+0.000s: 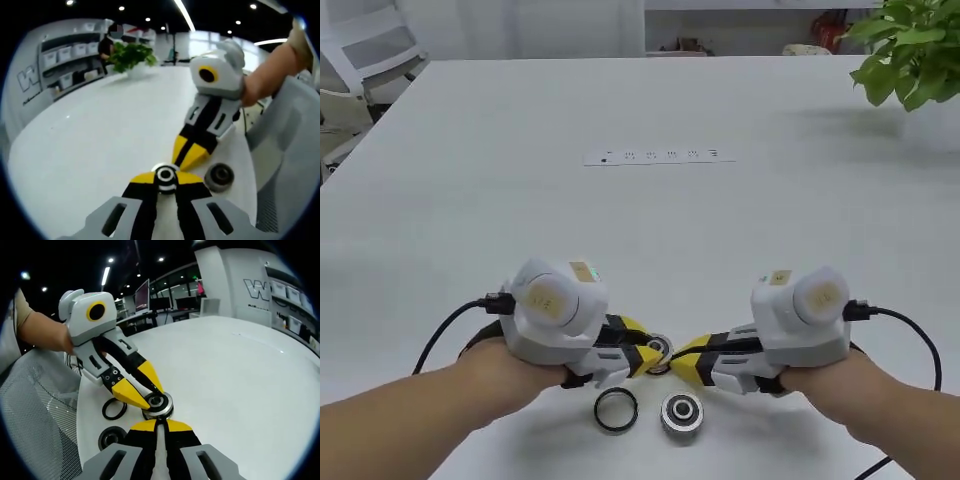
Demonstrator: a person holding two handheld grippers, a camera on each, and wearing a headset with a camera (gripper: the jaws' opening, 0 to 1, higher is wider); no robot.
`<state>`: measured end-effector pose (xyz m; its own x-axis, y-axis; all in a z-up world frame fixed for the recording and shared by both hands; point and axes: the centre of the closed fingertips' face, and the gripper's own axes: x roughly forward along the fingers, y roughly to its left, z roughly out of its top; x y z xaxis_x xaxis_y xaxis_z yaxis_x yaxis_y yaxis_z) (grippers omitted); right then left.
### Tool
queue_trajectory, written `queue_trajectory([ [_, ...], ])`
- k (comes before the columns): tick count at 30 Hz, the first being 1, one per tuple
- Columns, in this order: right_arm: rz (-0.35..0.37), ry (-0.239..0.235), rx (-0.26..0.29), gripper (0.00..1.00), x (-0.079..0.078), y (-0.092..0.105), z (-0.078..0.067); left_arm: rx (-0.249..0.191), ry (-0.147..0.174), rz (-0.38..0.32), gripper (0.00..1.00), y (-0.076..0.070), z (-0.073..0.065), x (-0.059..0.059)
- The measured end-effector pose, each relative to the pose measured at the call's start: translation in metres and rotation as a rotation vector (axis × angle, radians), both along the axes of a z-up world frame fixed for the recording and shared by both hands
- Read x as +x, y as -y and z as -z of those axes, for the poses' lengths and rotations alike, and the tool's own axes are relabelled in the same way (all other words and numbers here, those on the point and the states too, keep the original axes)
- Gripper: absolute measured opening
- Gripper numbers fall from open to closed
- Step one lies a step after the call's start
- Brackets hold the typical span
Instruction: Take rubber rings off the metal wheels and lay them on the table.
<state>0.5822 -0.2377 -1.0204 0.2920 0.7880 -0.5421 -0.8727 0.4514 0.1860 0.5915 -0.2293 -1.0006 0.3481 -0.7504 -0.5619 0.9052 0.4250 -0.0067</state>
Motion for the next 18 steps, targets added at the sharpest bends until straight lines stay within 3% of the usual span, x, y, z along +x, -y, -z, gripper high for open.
queue_trajectory([
  [18,0.099,-0.109,0.076,0.00,0.0033,0.0035,0.0007,0.023,0.026,0.000,0.13,0.0005,0.0009,0.0004],
])
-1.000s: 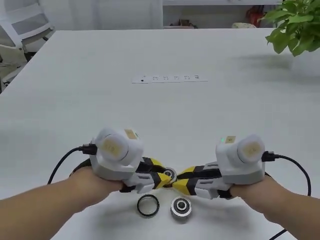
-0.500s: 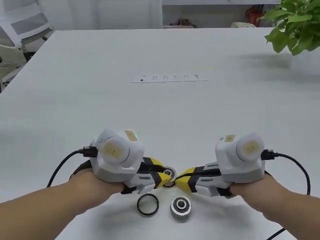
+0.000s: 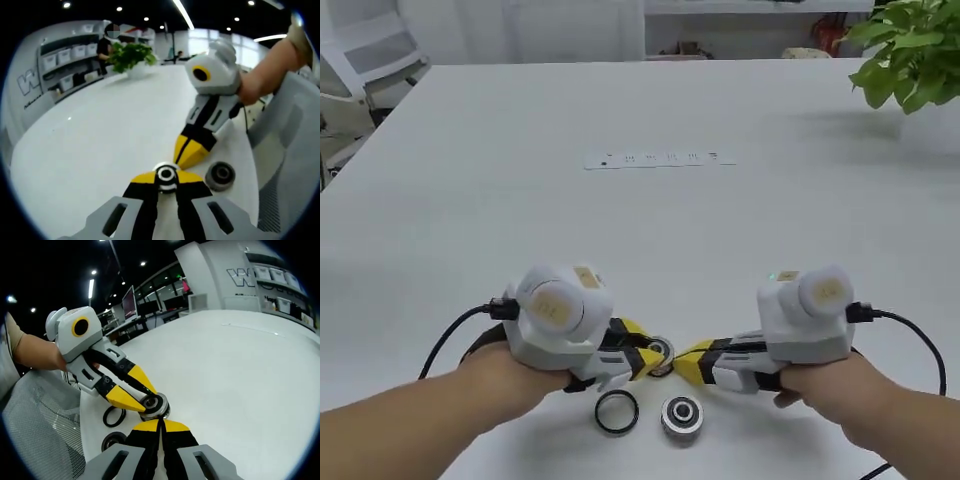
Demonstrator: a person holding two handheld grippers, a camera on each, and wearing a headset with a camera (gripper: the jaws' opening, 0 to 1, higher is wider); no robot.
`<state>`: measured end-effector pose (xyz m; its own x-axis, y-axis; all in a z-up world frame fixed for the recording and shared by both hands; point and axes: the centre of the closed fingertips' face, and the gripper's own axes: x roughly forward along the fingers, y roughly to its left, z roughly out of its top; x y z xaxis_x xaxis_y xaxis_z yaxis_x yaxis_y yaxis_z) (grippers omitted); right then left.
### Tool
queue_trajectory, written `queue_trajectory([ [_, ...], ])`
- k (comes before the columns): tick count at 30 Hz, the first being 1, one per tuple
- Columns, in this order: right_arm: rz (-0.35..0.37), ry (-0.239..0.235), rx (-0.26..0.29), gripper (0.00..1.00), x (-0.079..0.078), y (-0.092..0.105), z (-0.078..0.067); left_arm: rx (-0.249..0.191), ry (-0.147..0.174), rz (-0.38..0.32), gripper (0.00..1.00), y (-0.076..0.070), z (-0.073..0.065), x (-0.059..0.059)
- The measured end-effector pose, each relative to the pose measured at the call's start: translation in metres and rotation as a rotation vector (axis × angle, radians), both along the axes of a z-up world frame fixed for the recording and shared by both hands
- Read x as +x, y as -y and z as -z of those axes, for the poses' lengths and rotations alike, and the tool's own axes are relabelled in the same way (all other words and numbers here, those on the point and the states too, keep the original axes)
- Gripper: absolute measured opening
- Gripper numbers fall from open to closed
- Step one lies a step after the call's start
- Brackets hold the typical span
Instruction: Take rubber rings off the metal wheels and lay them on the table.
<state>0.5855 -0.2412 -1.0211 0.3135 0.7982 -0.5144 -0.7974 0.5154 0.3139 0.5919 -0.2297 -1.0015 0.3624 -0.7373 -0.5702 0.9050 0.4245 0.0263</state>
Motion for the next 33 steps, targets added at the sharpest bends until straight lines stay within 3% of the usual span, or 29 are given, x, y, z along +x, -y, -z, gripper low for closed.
queue_trajectory([
  [28,0.093,-0.077,0.088,0.00,0.004,0.003,-0.006,0.008,0.005,-0.016,0.13,0.000,0.000,-0.001],
  [31,0.129,-0.093,0.153,0.00,0.008,0.003,-0.015,0.011,0.007,-0.015,0.13,0.001,0.000,-0.001],
  [33,0.123,-0.090,0.137,0.00,0.008,0.003,-0.014,0.014,0.008,-0.016,0.13,0.001,0.000,-0.001],
])
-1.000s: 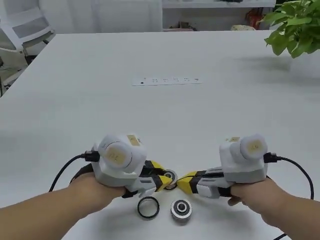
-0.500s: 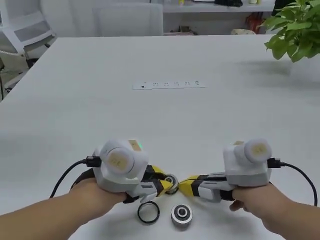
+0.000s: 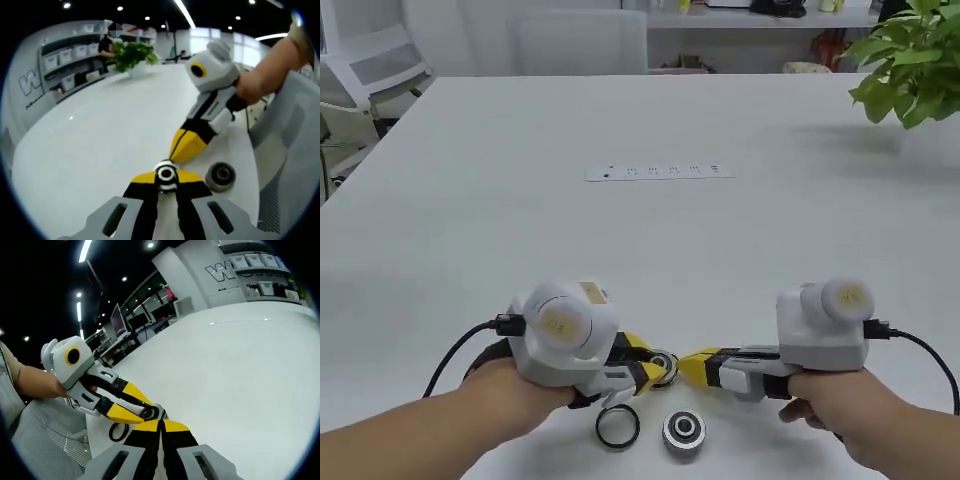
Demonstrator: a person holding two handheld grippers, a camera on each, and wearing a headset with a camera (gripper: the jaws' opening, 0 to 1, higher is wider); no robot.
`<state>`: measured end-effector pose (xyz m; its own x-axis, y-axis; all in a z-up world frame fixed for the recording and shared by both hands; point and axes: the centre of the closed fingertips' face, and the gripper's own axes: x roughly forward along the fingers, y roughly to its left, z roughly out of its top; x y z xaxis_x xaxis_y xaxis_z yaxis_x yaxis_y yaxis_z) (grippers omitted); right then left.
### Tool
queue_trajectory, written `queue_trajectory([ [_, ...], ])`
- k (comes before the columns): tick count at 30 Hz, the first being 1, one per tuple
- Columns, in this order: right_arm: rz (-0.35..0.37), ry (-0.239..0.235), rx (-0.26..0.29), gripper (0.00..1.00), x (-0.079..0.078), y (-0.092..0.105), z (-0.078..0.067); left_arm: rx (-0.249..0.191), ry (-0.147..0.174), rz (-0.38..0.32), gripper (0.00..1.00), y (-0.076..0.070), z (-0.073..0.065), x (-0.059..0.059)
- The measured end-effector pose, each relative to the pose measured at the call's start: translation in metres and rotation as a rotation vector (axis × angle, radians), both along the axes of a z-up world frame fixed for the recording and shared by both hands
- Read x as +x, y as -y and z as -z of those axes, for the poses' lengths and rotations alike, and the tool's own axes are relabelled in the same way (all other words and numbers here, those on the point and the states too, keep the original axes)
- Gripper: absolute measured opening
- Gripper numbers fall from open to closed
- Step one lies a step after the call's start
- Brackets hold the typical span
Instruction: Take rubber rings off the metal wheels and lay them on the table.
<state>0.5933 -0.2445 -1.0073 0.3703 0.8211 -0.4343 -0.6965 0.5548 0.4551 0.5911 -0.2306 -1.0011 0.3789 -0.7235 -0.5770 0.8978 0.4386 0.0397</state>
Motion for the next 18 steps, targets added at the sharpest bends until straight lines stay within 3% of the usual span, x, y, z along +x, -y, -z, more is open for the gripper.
queue_trajectory([
  [18,0.024,-0.030,0.041,0.00,0.0001,-0.0008,-0.0025,0.012,0.000,-0.012,0.13,0.0005,0.0004,0.0003],
])
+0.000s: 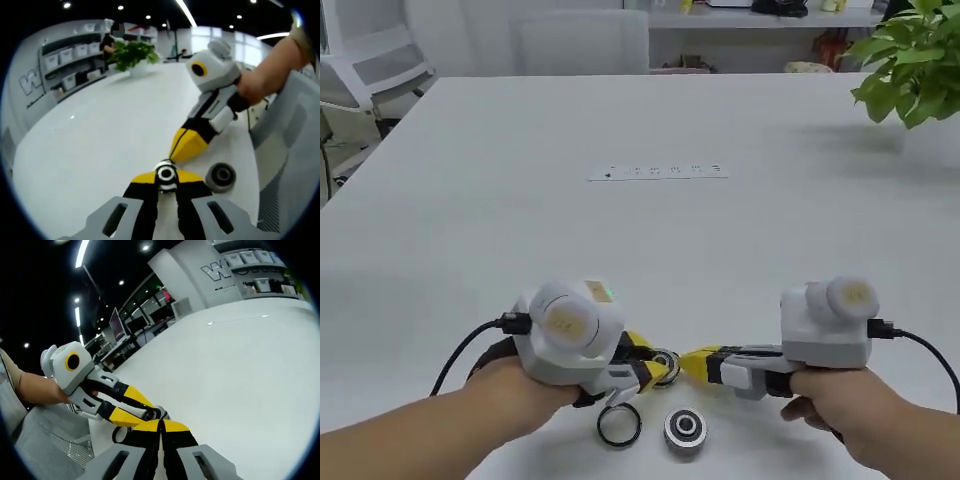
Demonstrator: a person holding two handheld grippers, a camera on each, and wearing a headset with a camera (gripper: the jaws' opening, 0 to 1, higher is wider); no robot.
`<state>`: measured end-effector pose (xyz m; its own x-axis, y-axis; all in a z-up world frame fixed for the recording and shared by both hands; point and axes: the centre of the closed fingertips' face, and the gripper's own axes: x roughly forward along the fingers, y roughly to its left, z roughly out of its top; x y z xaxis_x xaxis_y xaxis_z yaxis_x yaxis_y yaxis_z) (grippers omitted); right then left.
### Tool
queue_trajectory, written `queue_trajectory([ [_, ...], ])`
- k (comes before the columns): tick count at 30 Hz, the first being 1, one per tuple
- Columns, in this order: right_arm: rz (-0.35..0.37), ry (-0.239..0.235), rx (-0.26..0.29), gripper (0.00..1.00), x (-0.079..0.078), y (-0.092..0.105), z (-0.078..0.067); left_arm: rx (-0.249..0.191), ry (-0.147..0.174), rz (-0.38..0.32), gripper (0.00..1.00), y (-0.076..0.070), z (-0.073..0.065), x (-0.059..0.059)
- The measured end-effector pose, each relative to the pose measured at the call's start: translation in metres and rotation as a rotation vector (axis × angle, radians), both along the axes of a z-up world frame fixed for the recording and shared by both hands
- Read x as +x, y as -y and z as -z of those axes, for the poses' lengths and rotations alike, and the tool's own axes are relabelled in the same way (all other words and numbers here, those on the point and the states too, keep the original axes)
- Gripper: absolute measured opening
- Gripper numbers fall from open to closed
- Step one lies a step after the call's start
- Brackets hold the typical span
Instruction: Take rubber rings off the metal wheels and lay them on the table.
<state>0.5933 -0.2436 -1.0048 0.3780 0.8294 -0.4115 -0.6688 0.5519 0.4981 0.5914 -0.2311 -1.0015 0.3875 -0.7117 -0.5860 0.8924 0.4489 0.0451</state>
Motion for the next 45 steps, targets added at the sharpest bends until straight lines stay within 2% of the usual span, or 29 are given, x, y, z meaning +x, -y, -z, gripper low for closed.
queue_trajectory([
  [45,-0.016,-0.003,0.022,0.00,-0.0025,-0.0057,-0.0049,0.009,0.003,-0.009,0.12,-0.0001,0.0004,0.0007],
])
